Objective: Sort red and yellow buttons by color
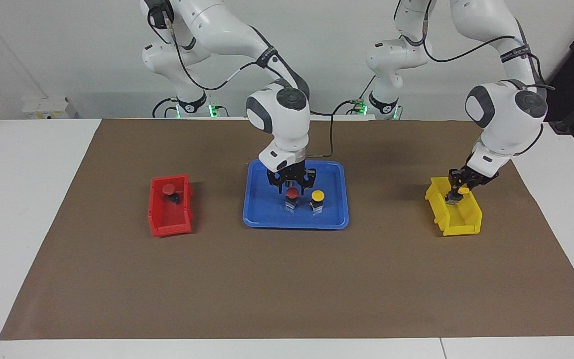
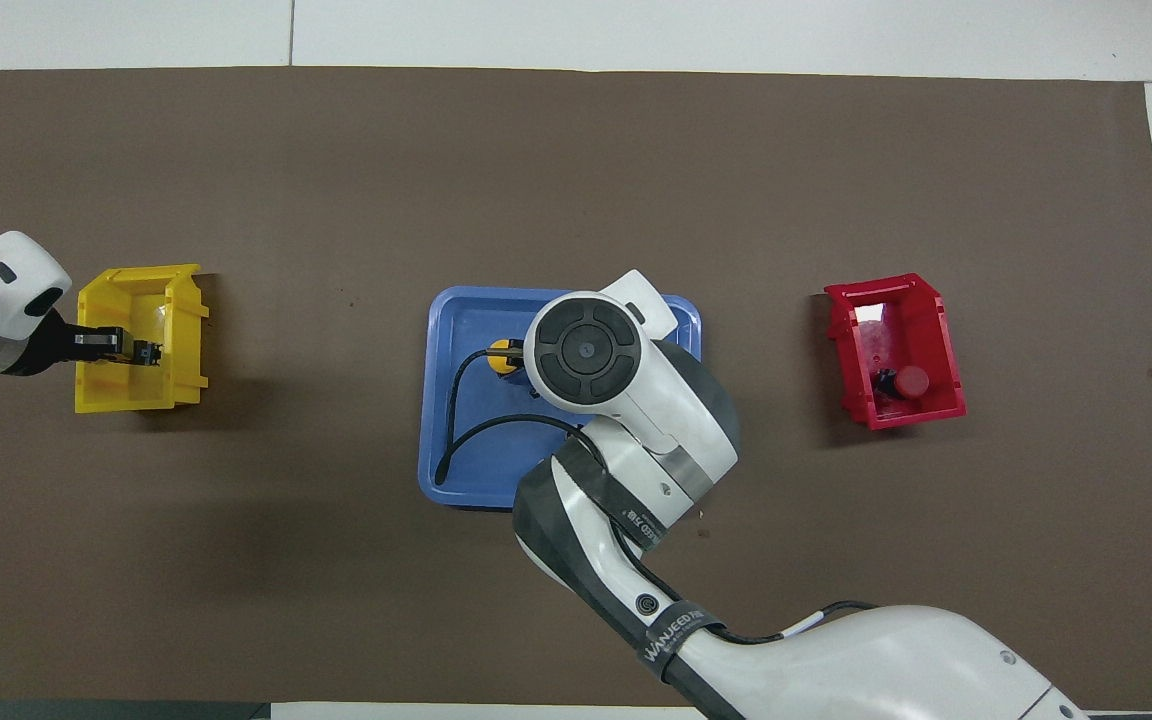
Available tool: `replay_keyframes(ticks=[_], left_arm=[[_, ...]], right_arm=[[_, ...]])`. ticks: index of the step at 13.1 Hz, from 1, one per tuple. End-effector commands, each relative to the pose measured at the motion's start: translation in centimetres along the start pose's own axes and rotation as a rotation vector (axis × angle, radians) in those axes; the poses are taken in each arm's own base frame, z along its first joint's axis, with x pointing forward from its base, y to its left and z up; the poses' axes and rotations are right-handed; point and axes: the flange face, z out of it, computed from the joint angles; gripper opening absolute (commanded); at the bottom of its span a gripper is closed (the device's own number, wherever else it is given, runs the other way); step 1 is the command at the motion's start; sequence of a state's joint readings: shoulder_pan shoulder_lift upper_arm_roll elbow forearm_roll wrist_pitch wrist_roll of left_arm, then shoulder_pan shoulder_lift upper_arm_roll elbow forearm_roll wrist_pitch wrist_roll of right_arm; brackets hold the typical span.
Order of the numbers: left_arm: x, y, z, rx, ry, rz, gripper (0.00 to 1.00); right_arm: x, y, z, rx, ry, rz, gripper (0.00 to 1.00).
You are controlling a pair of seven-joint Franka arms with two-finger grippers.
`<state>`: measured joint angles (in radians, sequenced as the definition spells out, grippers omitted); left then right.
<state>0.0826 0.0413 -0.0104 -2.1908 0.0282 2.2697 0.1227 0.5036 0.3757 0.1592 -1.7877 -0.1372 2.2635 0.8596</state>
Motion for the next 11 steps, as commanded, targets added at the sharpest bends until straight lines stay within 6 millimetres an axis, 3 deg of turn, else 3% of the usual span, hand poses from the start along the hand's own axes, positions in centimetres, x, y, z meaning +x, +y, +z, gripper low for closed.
replay_keyframes(ticks=[1, 2, 3, 4, 6, 7, 8, 10, 11], left_arm=[[-0.2, -0.1, 0.9, 0.018, 0.019, 0.010, 0.14], [-0.1, -0.1, 0.9, 0.018, 0.022, 0.010, 0.47], [-0.2, -0.1, 1.0, 0.018, 0.019, 0.010, 0.65], [-0.2, -0.1, 1.0, 0.017, 0.013, 0.010, 0.76], [-0.2, -0.2, 0.6, 0.016, -0.001, 0.008, 0.81], [0.0, -0.3, -0.5, 0.016, -0.013, 0.006, 0.81], [0.4, -0.4, -2.5, 0.016, -0.035, 0.007, 0.82], [1.9, -0.5, -7.1, 0.018, -0.051, 0.008, 0.83], [2.8, 0.4, -8.6, 0.019, -0.052, 0.015, 0.83]], right_arm=[[-0.1, 0.2, 0.7, 0.002, 0.014, -0.001, 0.68], [-0.1, 0.2, 0.8, 0.003, 0.015, -0.003, 0.60], [0.0, 0.2, 0.9, 0.003, 0.015, -0.003, 0.48], [0.0, 0.2, 0.7, 0.003, 0.015, -0.003, 0.34], [1.3, 0.3, -1.0, 0.004, 0.024, 0.010, 0.20], [2.5, 0.7, -2.3, -0.017, 0.014, 0.020, 0.20], [4.6, 2.3, -4.0, -0.025, 0.017, 0.028, 0.20], [7.6, 8.2, -8.4, -0.038, 0.025, -0.014, 0.20], [8.5, 12.4, -10.9, -0.071, 0.006, -0.047, 0.20]])
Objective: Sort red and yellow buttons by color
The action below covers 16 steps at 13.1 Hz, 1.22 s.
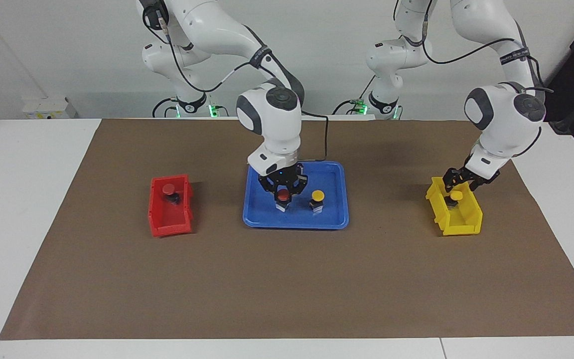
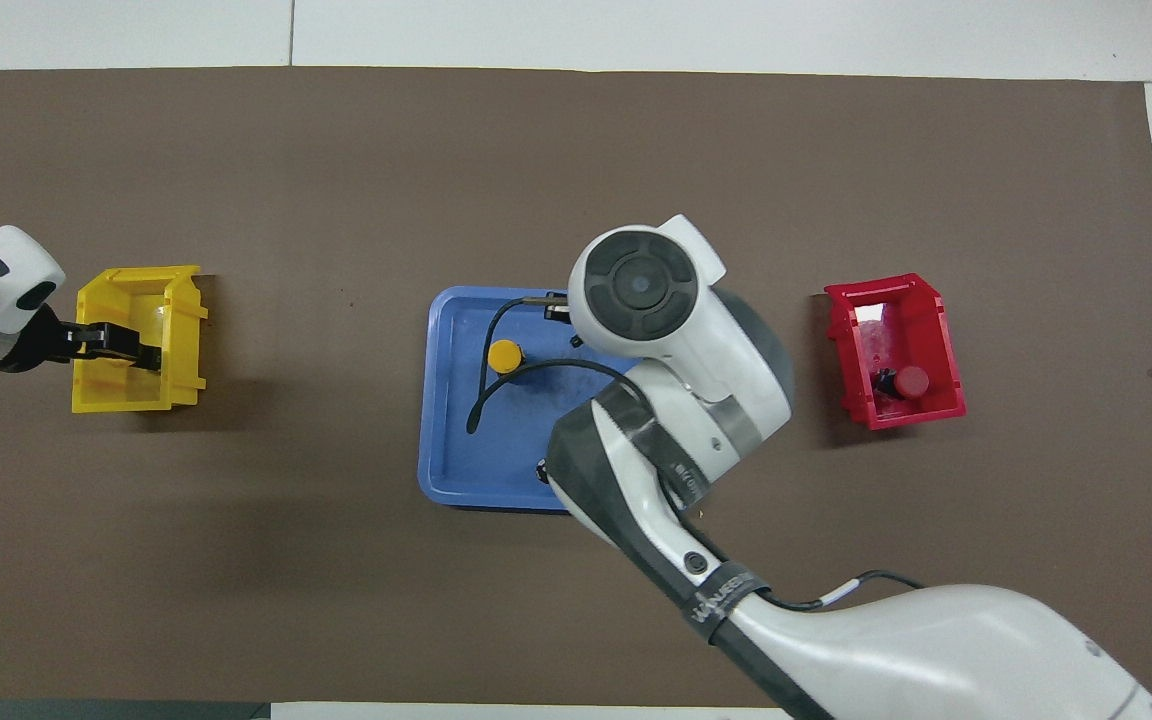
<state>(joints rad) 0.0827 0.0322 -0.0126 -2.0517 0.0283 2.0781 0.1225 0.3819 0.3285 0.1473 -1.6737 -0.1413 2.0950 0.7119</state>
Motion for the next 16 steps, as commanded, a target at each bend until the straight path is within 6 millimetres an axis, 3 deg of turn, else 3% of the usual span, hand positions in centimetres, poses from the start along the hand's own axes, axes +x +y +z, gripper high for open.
replay_keyframes(ticks=[1, 2, 4, 6, 8, 9, 12, 16], left_arm=[[1.6, 2.8, -4.1, 0.022, 0.006, 0.012, 0.83], [1.9, 6.7, -4.0, 0.016, 0.024, -0.028, 0.83], [1.7, 15.6, -3.7, -0.005, 0.072, -0.111, 0.83], [1.0, 26.1, -1.2, -0.050, 0.098, -0.186, 0.85], [-0.1, 34.2, 1.8, -0.081, 0.119, -0.190, 0.85], [-0.6, 36.9, 2.5, -0.087, 0.122, -0.152, 0.85], [-1.0, 41.5, 4.1, -0.095, 0.110, -0.094, 0.85], [-1.6, 43.3, 5.7, -0.090, 0.094, -0.100, 0.84]], right_arm=[[2.0, 10.1, -6.1, -0.025, -0.045, -0.061, 0.20], [2.5, 13.8, -7.2, -0.009, -0.082, -0.083, 0.20], [3.4, 21.6, -6.1, -0.011, -0.117, -0.137, 0.21], [3.2, 26.3, -4.3, -0.010, -0.099, -0.207, 0.21], [2.5, 28.8, -2.4, -0.006, -0.061, -0.217, 0.21], [2.1, 28.9, -1.6, 0.016, -0.057, -0.200, 0.21], [1.8, 28.9, 0.4, 0.035, -0.032, -0.190, 0.21], [0.7, 29.1, 3.6, 0.039, 0.007, -0.209, 0.21]])
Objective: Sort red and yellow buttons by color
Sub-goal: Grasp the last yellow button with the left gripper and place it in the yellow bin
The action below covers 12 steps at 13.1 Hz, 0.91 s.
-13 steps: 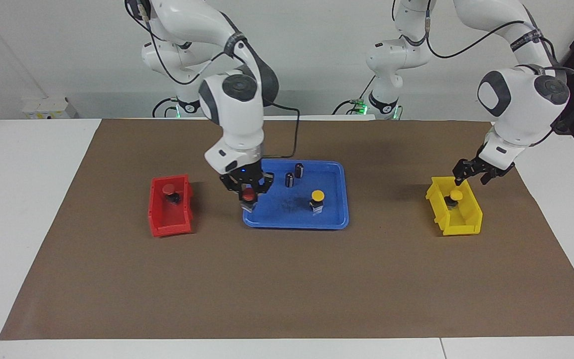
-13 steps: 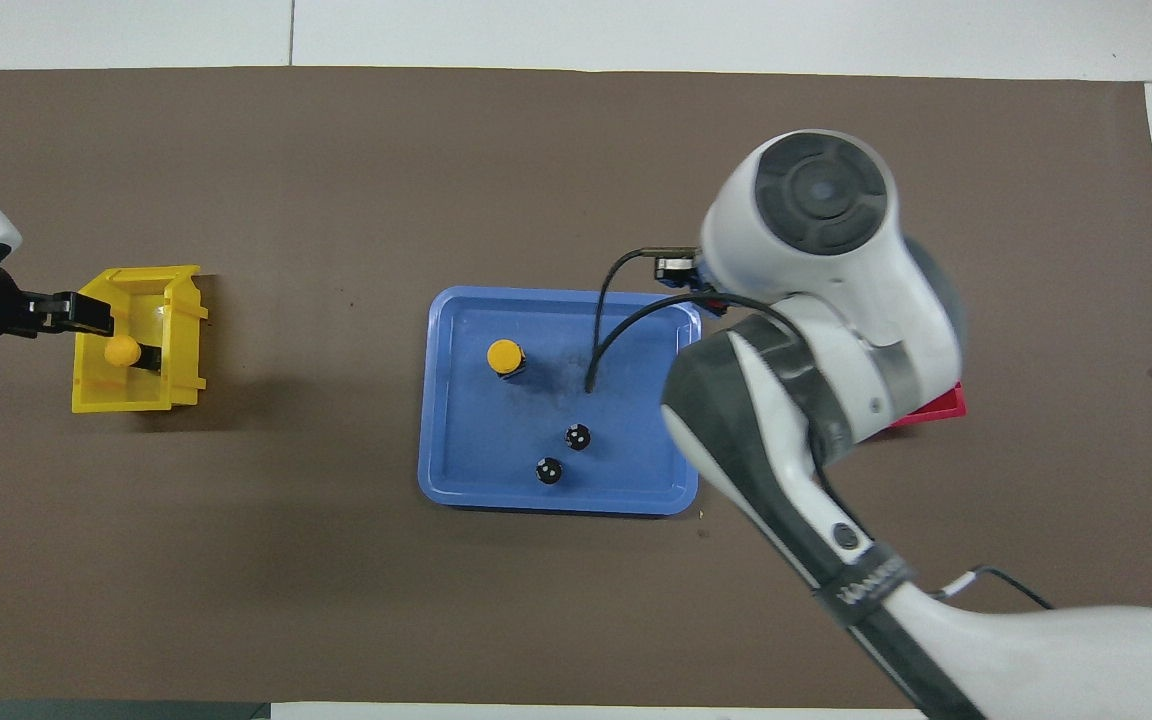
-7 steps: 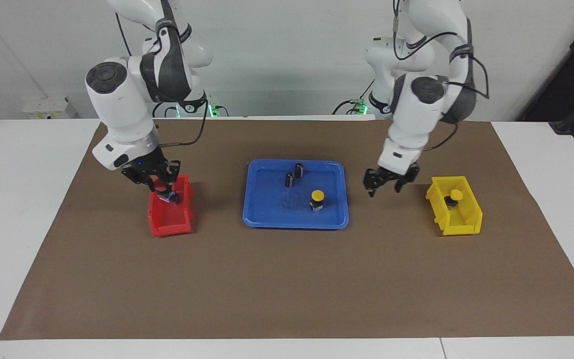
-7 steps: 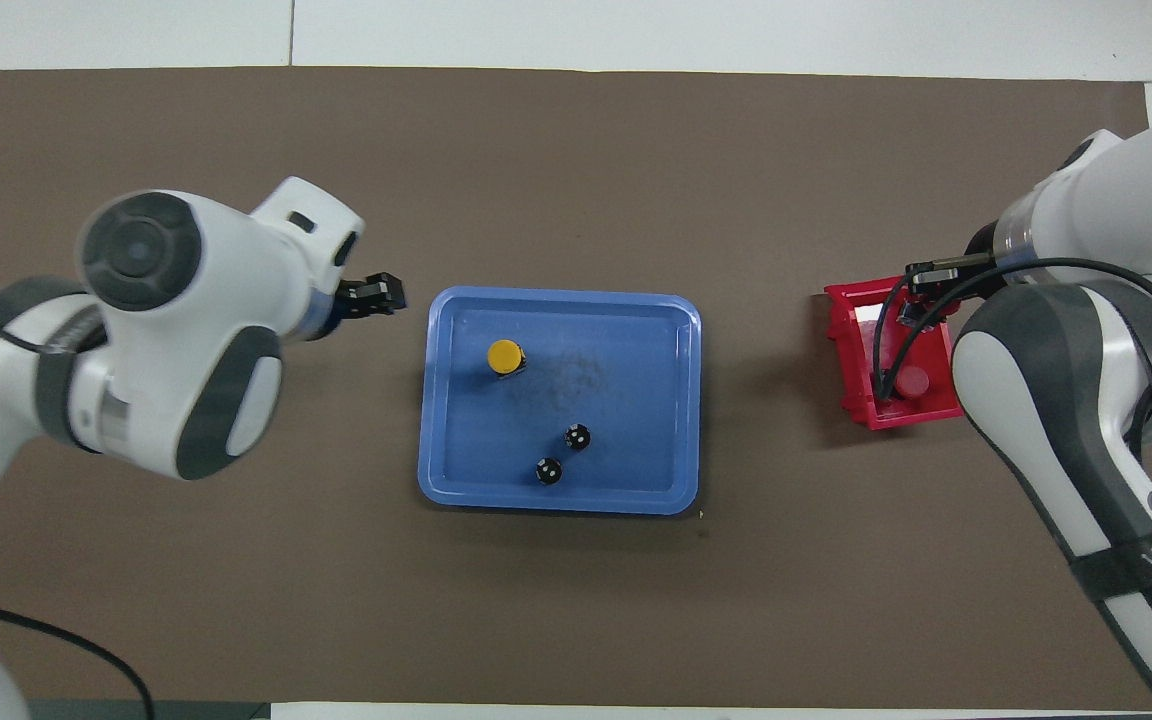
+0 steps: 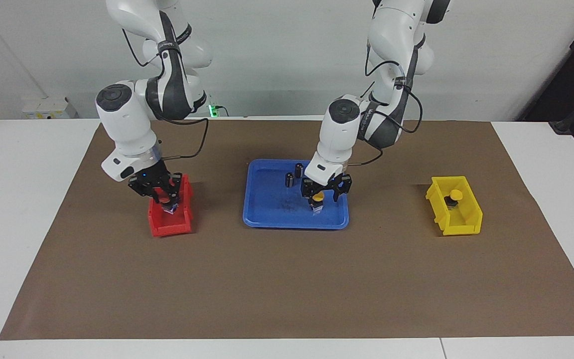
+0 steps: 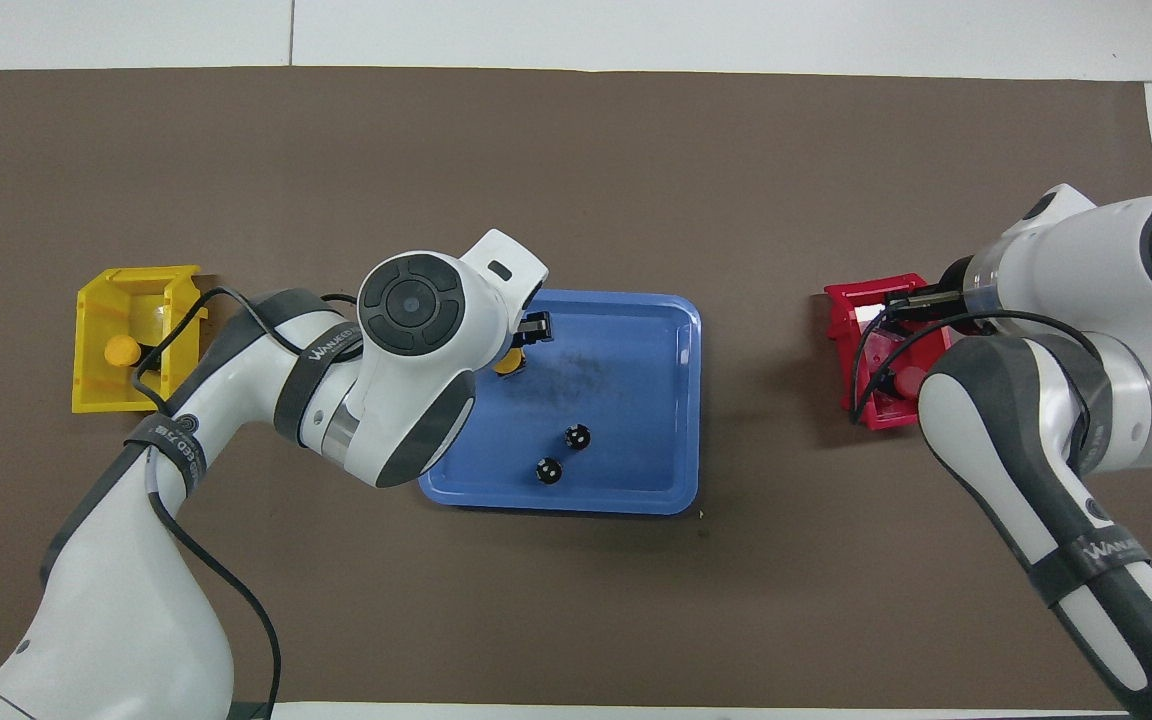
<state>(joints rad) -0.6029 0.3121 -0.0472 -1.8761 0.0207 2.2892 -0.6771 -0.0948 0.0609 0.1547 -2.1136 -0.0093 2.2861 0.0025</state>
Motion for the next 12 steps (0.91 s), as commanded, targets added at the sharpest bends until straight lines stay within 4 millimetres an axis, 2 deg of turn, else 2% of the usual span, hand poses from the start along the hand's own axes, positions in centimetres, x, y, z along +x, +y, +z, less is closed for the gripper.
replay_keyframes(ticks=[1, 2, 3, 5, 8, 10, 11, 12], left_arm=[[-0.2, 0.8, 0.3, -0.002, -0.004, -0.013, 0.83], [-0.5, 1.0, 0.5, 0.001, -0.009, -0.019, 0.79], [-0.9, 0.8, 0.6, 0.026, -0.036, -0.081, 0.02], [-0.8, 0.6, 0.3, 0.046, -0.057, -0.111, 0.01], [-0.4, 0.3, -0.9, 0.052, -0.061, -0.123, 0.01], [1.6, 0.0, -5.9, 0.075, -0.081, -0.143, 0.01], [2.7, -1.3, -7.9, 0.106, -0.099, -0.167, 0.01], [3.2, -3.1, -10.0, 0.112, -0.096, -0.172, 0.01]], right_arm=[[-1.5, 0.7, 1.2, 0.012, 0.019, -0.016, 0.21], [-1.5, 1.1, 1.6, 0.012, 0.018, -0.012, 0.21], [-1.5, 1.1, 1.8, 0.012, 0.015, -0.013, 0.21], [-1.7, 1.3, 2.4, 0.012, 0.015, -0.030, 0.21], [-1.6, 1.5, 4.8, 0.019, 0.002, -0.040, 0.24], [-1.5, 1.5, 5.0, 0.020, 0.010, -0.040, 0.28], [-1.3, 1.5, 4.9, 0.020, 0.010, -0.041, 0.40], [-1.1, 1.3, 4.7, 0.020, 0.008, -0.047, 0.58]])
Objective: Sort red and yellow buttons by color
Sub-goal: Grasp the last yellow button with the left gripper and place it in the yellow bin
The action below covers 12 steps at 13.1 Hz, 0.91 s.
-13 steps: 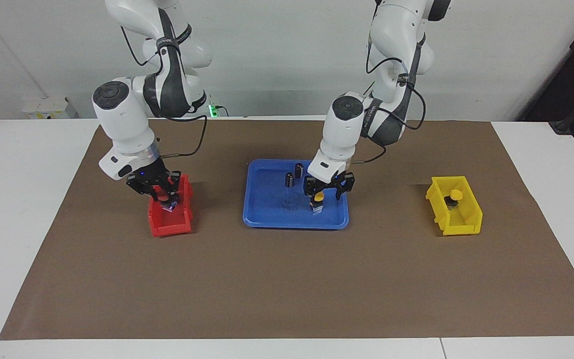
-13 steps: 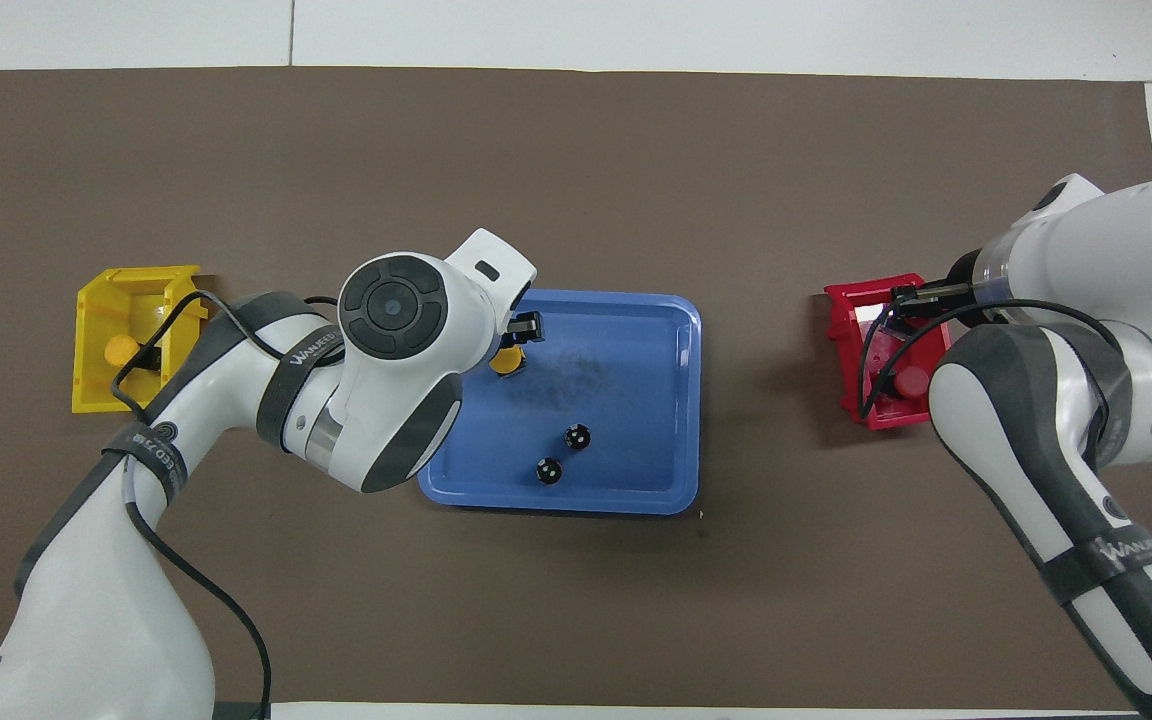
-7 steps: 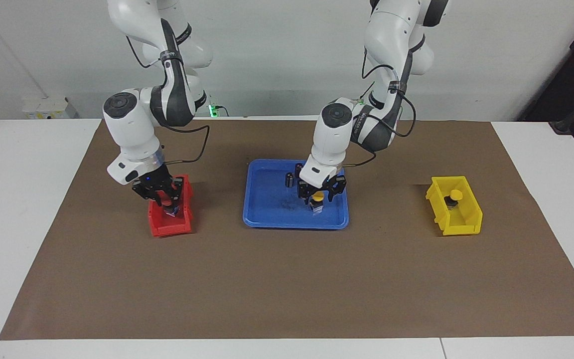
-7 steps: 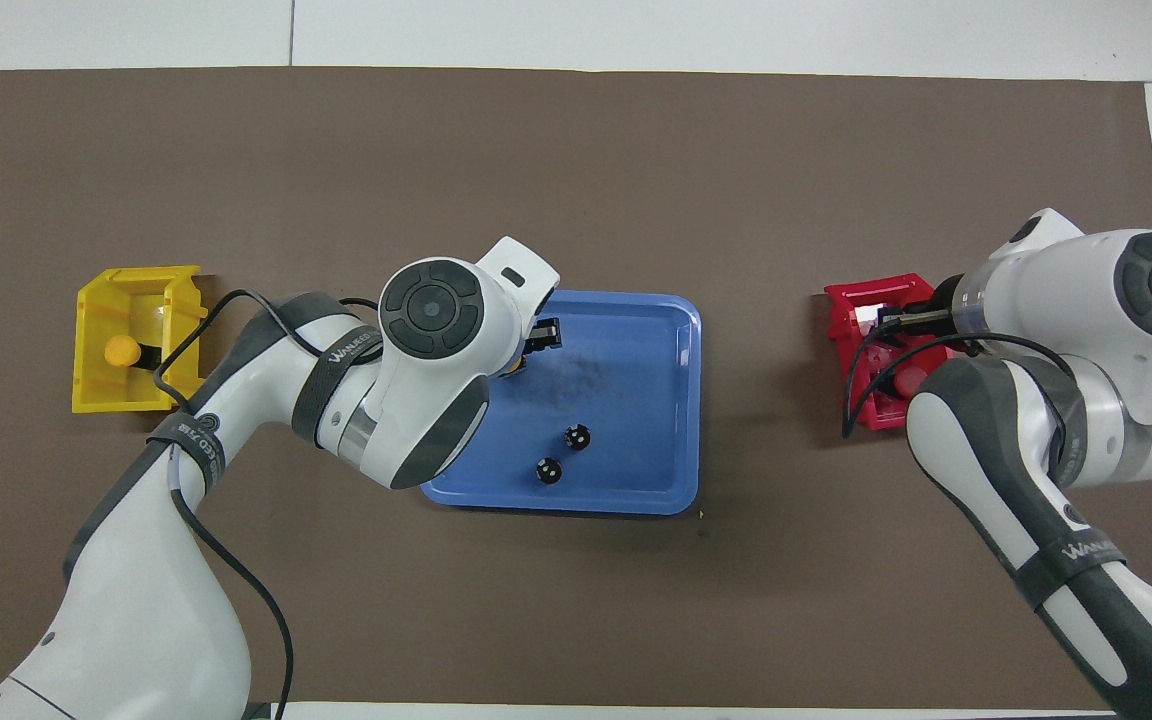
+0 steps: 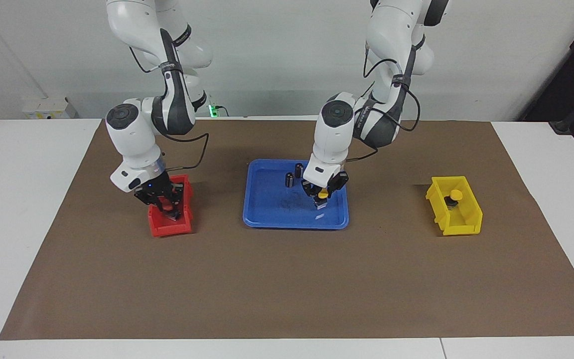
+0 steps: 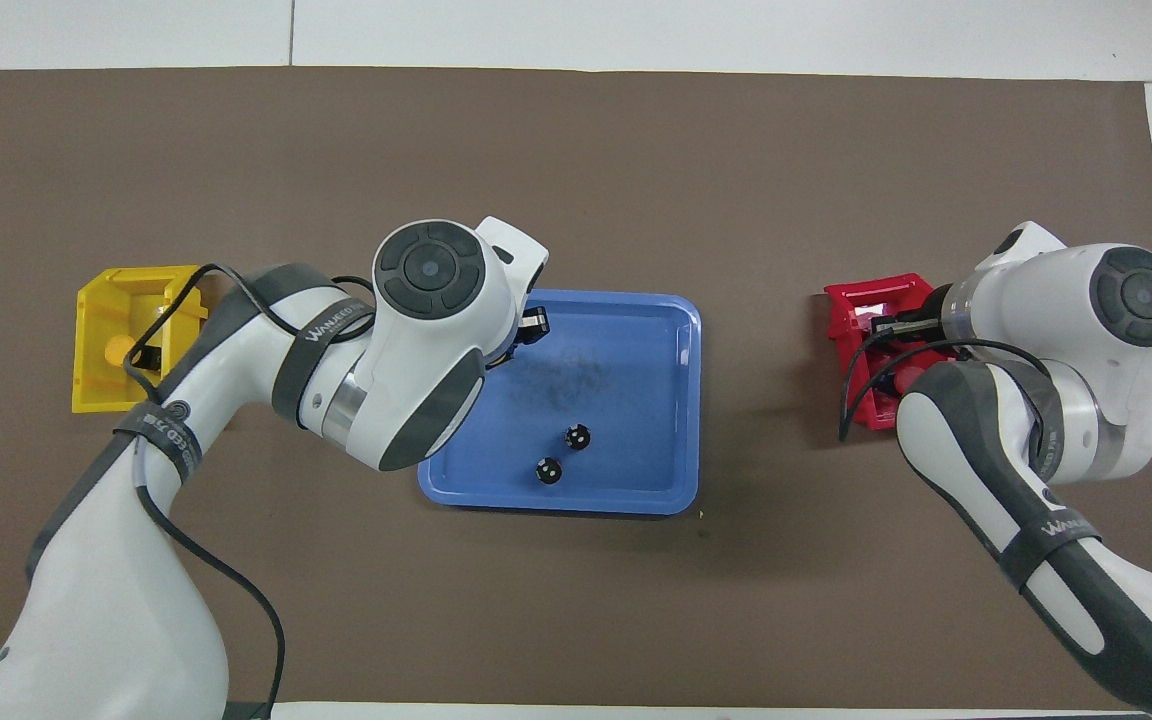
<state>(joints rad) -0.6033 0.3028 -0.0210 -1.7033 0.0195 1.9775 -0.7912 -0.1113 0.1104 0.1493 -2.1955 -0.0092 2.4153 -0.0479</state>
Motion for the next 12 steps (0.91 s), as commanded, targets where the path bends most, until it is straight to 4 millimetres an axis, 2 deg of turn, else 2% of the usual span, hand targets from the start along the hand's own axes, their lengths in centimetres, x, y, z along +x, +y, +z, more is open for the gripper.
replay_keyframes(ticks=[1, 2, 4, 6, 7, 9, 11, 12], left_arm=[[3.5, -6.6, -5.8, 0.025, 0.002, -0.014, 0.01], [5.7, -10.7, -6.8, 0.030, -0.015, 0.044, 0.01], [10.2, -19.7, -7.0, 0.029, -0.036, 0.131, 0.01], [13.8, -28.4, -6.5, 0.011, -0.027, 0.180, 0.01], [14.7, -31.8, -5.7, 0.004, -0.012, 0.202, 0.01], [15.1, -36.3, -3.7, -0.001, 0.025, 0.196, 0.01], [14.3, -38.7, -1.3, -0.002, 0.043, 0.216, 0.01], [14.2, -39.1, -0.1, -0.002, 0.061, 0.219, 0.01]], right_arm=[[0.7, 0.1, -1.0, 0.015, 0.008, -0.019, 0.70], [1.4, 0.1, -1.7, 0.018, -0.011, -0.019, 0.79], [2.9, -0.1, -5.2, 0.021, -0.050, -0.024, 0.98], [3.5, -0.1, -10.1, 0.019, -0.082, -0.022, 0.99], [3.4, 0.1, -12.5, 0.018, -0.115, -0.017, 0.99], [2.4, 0.2, -16.8, 0.014, -0.157, -0.010, 0.99], [1.8, 0.4, -20.3, 0.009, -0.188, -0.005, 0.99], [1.7, 0.5, -22.3, 0.003, -0.204, -0.007, 0.99]])
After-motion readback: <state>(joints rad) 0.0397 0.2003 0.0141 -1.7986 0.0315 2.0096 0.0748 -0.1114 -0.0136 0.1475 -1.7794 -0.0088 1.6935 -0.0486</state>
